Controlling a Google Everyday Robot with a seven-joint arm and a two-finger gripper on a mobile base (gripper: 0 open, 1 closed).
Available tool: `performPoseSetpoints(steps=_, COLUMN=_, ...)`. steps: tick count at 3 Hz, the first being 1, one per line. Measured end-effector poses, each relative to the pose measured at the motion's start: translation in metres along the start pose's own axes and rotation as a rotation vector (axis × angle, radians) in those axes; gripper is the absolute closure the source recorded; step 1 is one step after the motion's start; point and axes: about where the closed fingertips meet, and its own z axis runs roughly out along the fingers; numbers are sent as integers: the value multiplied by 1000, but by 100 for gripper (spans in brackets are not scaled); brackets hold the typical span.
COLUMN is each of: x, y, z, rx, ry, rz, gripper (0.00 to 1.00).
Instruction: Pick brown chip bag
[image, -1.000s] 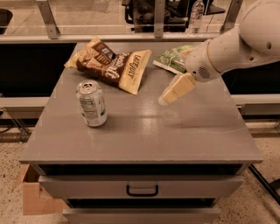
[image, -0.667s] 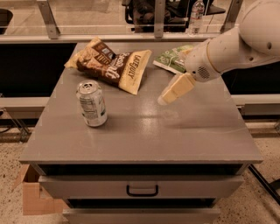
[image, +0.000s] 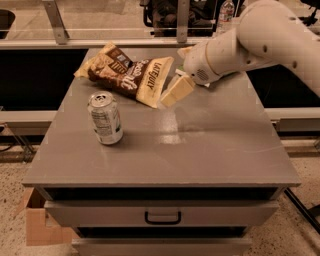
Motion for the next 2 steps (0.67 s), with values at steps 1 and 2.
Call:
performPoseSetpoints(steps=1, x=-17, y=-11, z=42, rx=-7, ry=-37, rz=-34, gripper=0)
performPoseSetpoints(steps=2, x=-23, y=-21, z=84, rx=-9, ry=-50, rz=-51, gripper=0)
